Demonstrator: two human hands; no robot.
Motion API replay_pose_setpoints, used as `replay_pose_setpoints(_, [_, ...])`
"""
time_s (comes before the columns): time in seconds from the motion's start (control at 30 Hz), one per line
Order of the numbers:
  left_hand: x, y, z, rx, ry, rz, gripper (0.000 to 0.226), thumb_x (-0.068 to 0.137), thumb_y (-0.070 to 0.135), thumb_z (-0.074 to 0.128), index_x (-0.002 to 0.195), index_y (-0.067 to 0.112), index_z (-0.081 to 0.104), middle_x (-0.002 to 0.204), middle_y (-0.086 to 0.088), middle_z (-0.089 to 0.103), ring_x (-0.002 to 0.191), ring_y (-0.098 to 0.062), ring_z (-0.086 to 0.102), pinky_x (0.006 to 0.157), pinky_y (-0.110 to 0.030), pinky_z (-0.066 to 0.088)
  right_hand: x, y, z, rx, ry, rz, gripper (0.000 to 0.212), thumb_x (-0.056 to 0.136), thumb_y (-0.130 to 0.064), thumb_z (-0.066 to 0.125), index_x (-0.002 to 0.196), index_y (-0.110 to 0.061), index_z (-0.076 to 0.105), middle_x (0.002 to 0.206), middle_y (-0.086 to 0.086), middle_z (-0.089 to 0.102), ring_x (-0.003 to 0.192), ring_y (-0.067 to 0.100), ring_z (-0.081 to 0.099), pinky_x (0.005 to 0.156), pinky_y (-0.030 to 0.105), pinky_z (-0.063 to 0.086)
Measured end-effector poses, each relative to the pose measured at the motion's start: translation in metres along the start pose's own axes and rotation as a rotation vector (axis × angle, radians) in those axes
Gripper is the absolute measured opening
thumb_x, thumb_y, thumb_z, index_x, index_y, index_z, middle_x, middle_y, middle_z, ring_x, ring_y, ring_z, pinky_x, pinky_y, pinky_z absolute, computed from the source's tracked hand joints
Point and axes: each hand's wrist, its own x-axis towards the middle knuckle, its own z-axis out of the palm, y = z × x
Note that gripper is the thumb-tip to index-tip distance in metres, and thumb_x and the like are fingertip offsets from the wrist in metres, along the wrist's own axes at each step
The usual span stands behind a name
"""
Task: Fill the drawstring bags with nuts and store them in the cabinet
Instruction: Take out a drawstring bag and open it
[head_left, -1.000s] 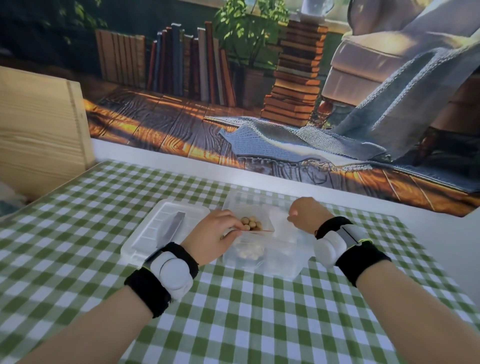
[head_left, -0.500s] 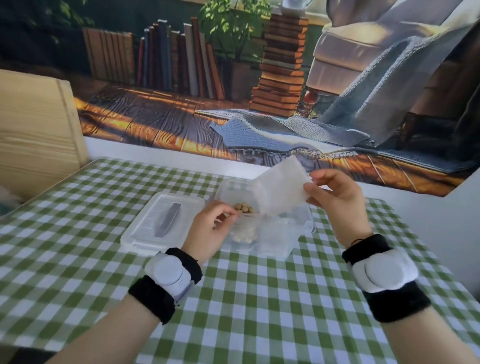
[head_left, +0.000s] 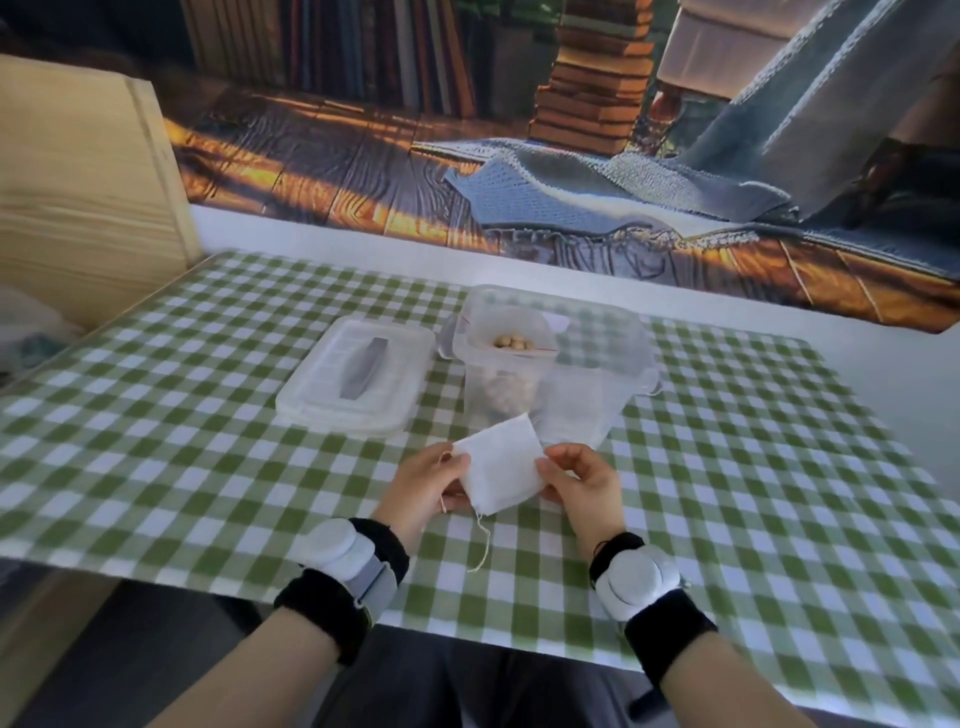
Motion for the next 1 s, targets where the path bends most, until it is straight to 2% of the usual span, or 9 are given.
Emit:
replay_pose_setpoints(0.07, [0.000, -0.003, 0.000, 0.029, 0.046, 0.022, 0.011, 0.094, 0.007, 0.053, 0.093, 0.007, 0.063, 0.094, -0.014, 0.064, 0.078, -0.020, 0.065, 0.058, -0.024, 0.054, 0.001, 0.004, 0.001, -0.028, 0.001, -0.005, 0.007, 0.084, -0.003, 0.065, 0.085, -0.009, 0.061, 0.087, 0.007, 0.062, 0.071, 0.014, 0.060, 0.056, 0.016, 0.053])
replay_pose_setpoints(0.17, [0.000, -0.003, 0.002, -0.021, 0.099, 0.021, 0.008, 0.093, 0.008, 0.056, 0.093, 0.006, 0.064, 0.096, -0.013, 0.067, 0.085, -0.024, 0.066, 0.070, -0.032, 0.058, 0.003, 0.006, 0.001, -0.062, 0.000, 0.000, 0.008, 0.084, -0.006, 0.065, 0.089, -0.011, 0.062, 0.088, 0.008, 0.063, 0.071, 0.012, 0.061, 0.056, 0.018, 0.054])
replay_pose_setpoints(0.33, [0.004, -0.008, 0.001, -0.009, 0.131, 0.061, 0.011, 0.093, 0.008, 0.055, 0.096, 0.004, 0.065, 0.097, -0.013, 0.067, 0.083, -0.021, 0.067, 0.069, -0.030, 0.058, 0.003, 0.007, -0.001, -0.085, -0.024, 0.005, 0.012, 0.085, -0.011, 0.065, 0.094, -0.018, 0.063, 0.092, 0.010, 0.064, 0.076, 0.013, 0.062, 0.058, 0.018, 0.054])
replay_pose_setpoints(0.47, [0.006, -0.009, 0.001, -0.018, 0.153, 0.082, 0.014, 0.095, 0.010, 0.054, 0.103, 0.006, 0.064, 0.104, -0.016, 0.066, 0.090, -0.024, 0.066, 0.069, -0.033, 0.058, 0.001, 0.002, -0.001, -0.039, -0.059, 0.051, 0.012, 0.086, -0.017, 0.065, 0.098, -0.016, 0.064, 0.093, 0.009, 0.064, 0.081, 0.015, 0.064, 0.065, 0.027, 0.059])
replay_pose_setpoints(0.57, [0.007, -0.010, 0.001, -0.035, 0.187, 0.101, 0.012, 0.096, 0.012, 0.053, 0.103, 0.012, 0.063, 0.104, -0.015, 0.066, 0.094, -0.027, 0.067, 0.069, -0.034, 0.059, -0.001, -0.003, -0.001, 0.016, -0.170, 0.070, 0.019, 0.085, -0.012, 0.066, 0.102, -0.018, 0.061, 0.088, 0.004, 0.067, 0.079, 0.013, 0.066, 0.065, 0.025, 0.058])
replay_pose_setpoints(0.67, [0.007, -0.010, 0.002, -0.063, 0.188, 0.088, 0.013, 0.097, 0.016, 0.051, 0.101, 0.013, 0.063, 0.103, -0.016, 0.067, 0.094, -0.029, 0.068, 0.069, -0.035, 0.059, -0.004, -0.004, -0.004, 0.021, -0.233, 0.050, 0.027, 0.083, -0.001, 0.065, 0.102, -0.018, 0.060, 0.094, 0.004, 0.070, 0.081, 0.017, 0.068, 0.065, 0.023, 0.057])
replay_pose_setpoints(0.8, [0.009, -0.007, -0.006, -0.156, 0.209, 0.076, 0.022, 0.097, 0.020, 0.051, 0.110, 0.007, 0.062, 0.107, -0.013, 0.068, 0.098, -0.026, 0.068, 0.072, -0.031, 0.058, -0.005, -0.017, -0.013, -0.053, -0.210, -0.058, 0.024, 0.082, 0.004, 0.064, 0.093, -0.018, 0.063, 0.094, 0.001, 0.070, 0.078, 0.014, 0.067, 0.065, 0.021, 0.056])
replay_pose_setpoints(0.93, [0.011, 0.000, -0.010, -0.263, 0.226, 0.090, 0.014, 0.097, 0.015, 0.052, 0.099, 0.010, 0.064, 0.102, -0.009, 0.068, 0.093, -0.021, 0.066, 0.070, -0.027, 0.054, -0.003, -0.063, -0.032, -0.222, -0.262, -0.320, 0.030, 0.082, 0.005, 0.063, 0.089, -0.023, 0.064, 0.090, -0.005, 0.069, 0.076, 0.008, 0.067, 0.068, 0.020, 0.056])
replay_pose_setpoints(1.0, [0.013, 0.002, -0.008, -0.288, 0.200, 0.098, 0.013, 0.097, 0.013, 0.052, 0.094, 0.009, 0.064, 0.095, -0.007, 0.068, 0.085, -0.018, 0.066, 0.067, -0.025, 0.054, 0.005, -0.095, -0.042, -0.269, -0.196, -0.451, 0.030, 0.082, 0.005, 0.063, 0.091, -0.024, 0.062, 0.090, -0.005, 0.067, 0.073, 0.005, 0.066, 0.065, 0.017, 0.055])
